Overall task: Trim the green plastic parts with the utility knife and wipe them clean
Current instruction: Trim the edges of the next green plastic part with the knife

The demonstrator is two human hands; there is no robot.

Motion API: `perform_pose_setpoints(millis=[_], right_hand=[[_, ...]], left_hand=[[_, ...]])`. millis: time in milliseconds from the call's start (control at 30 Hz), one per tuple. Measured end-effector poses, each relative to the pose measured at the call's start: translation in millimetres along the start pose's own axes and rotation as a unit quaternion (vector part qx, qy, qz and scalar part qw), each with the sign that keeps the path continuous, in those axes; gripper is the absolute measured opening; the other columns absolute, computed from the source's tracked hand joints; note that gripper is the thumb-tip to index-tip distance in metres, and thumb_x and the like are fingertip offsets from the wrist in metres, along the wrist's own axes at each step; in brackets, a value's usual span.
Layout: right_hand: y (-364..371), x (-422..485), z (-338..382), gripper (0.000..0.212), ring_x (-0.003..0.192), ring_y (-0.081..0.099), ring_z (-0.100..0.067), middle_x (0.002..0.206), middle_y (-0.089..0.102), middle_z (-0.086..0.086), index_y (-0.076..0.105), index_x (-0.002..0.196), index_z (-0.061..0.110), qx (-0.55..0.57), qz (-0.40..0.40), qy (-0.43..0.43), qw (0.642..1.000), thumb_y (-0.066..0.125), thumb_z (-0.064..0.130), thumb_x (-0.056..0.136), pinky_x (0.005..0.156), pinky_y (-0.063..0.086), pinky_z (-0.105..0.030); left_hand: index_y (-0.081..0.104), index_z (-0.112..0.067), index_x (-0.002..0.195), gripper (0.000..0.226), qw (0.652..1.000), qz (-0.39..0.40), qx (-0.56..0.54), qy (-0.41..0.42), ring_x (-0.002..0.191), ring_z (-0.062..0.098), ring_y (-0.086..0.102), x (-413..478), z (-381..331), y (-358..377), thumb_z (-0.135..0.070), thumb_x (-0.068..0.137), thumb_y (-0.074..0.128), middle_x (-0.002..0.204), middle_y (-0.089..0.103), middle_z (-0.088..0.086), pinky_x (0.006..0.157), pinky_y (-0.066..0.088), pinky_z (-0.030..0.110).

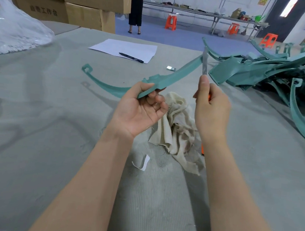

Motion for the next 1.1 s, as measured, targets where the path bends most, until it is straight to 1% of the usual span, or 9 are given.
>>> perform_pose_setpoints(millis=[167, 267, 333, 500, 667, 767, 867, 967, 1100], right_hand=[[-0.8, -1.5, 2.6, 0.061, 0.067, 0.052, -0.028, 0.067, 0.058, -0.017, 0.055, 0.075, -0.005, 0.012, 0.011, -0.015, 1.0, 0.037, 0.048, 0.1, 0.064, 0.039, -0.038], [6.8, -10.4, 15.4, 0.06, 0.056, 0.041, -0.02, 0.057, 0.045, -0.014, 0.053, 0.07, -0.003, 0.055, 0.083, -0.053, 0.994, 0.039, 0.05, 0.096, 0.056, 0.035, -0.032], [14.0, -17.7, 23.0, 0.057, 0.053, 0.037, -0.013, 0.056, 0.043, -0.014, 0.052, 0.066, 0.001, 0.052, 0.13, -0.077, 0.987, 0.04, 0.049, 0.094, 0.054, 0.033, -0.029], [22.7, -25.0, 24.9, 0.045, 0.048, 0.039, -0.004, 0.044, 0.041, 0.016, 0.039, 0.055, 0.029, 0.034, 0.175, -0.089, 0.98, 0.046, 0.044, 0.096, 0.051, 0.029, -0.015], [22.1, -23.7, 22.5, 0.045, 0.051, 0.046, -0.012, 0.045, 0.036, 0.008, 0.04, 0.055, 0.024, 0.027, 0.163, -0.089, 0.982, 0.043, 0.049, 0.092, 0.051, 0.033, -0.023], [22.1, -21.7, 20.0, 0.049, 0.049, 0.035, -0.01, 0.047, 0.034, 0.006, 0.042, 0.056, 0.017, 0.03, 0.141, -0.083, 0.986, 0.043, 0.05, 0.093, 0.049, 0.029, -0.024], [19.6, -18.9, 17.4, 0.059, 0.05, 0.037, -0.014, 0.053, 0.043, -0.012, 0.05, 0.063, 0.002, 0.025, 0.11, -0.081, 0.99, 0.04, 0.052, 0.093, 0.052, 0.032, -0.029], [13.5, -13.8, 14.6, 0.063, 0.06, 0.046, -0.028, 0.064, 0.054, -0.022, 0.051, 0.067, -0.003, 0.031, 0.076, -0.055, 0.995, 0.038, 0.053, 0.094, 0.058, 0.037, -0.036], [3.2, -3.5, 6.4, 0.064, 0.065, 0.046, -0.033, 0.066, 0.053, -0.023, 0.052, 0.071, -0.006, 0.014, 0.027, -0.019, 0.999, 0.038, 0.05, 0.098, 0.059, 0.035, -0.038]], left_hand=[[0.054, -0.006, 0.092, 0.024, 1.0, -0.013, -0.02, 0.015, 0.048, 0.008, 0.056, 3.5, -1.1, -2.3, -0.012, 0.069, 0.055, 0.055, 0.064, -0.004, 0.056, 0.05, 0.021], [0.058, -0.005, 0.093, 0.027, 0.996, -0.053, -0.055, 0.037, 0.05, 0.007, 0.058, 6.5, -2.9, -7.2, -0.012, 0.067, 0.055, 0.062, 0.068, -0.004, 0.057, 0.049, 0.02], [0.062, -0.006, 0.087, 0.022, 0.995, -0.071, -0.061, 0.048, 0.05, 0.007, 0.059, 7.9, -4.6, -10.1, -0.012, 0.067, 0.055, 0.064, 0.07, -0.004, 0.059, 0.049, 0.02], [0.067, -0.01, 0.049, 0.021, 0.995, -0.072, -0.054, 0.043, 0.068, 0.008, 0.057, 8.7, -4.7, -10.6, -0.014, 0.066, 0.055, 0.062, 0.069, -0.001, 0.078, 0.046, 0.021], [0.067, -0.01, 0.05, 0.021, 0.997, -0.057, -0.038, 0.038, 0.057, 0.006, 0.06, 8.2, -2.6, -9.3, -0.013, 0.067, 0.055, 0.061, 0.068, -0.004, 0.076, 0.047, 0.021], [0.068, -0.006, 0.072, 0.015, 0.998, -0.047, -0.029, 0.032, 0.052, 0.007, 0.058, 6.9, -1.6, -8.2, -0.011, 0.069, 0.055, 0.062, 0.068, -0.004, 0.066, 0.05, 0.021], [0.062, -0.004, 0.088, 0.019, 0.999, -0.026, -0.026, 0.024, 0.049, 0.007, 0.057, 6.0, -0.3, -5.4, -0.01, 0.071, 0.054, 0.057, 0.065, -0.005, 0.058, 0.05, 0.021], [0.063, -0.002, 0.083, 0.016, 1.0, -0.014, -0.018, 0.017, 0.047, 0.009, 0.055, 4.5, -0.7, -3.0, -0.009, 0.07, 0.055, 0.052, 0.059, -0.004, 0.056, 0.05, 0.022], [0.063, -0.002, 0.074, 0.013, 1.0, -0.012, 0.014, 0.008, 0.045, 0.011, 0.053, 1.7, -1.1, -1.1, -0.011, 0.067, 0.059, 0.051, 0.051, -0.003, 0.054, 0.05, 0.024]])
Point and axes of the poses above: each hand's wrist, its own x-axis towards the middle knuckle, its own y-axis out of the palm, z = x × y, the point moved 2 cm from there along x, towards the middle knuckle
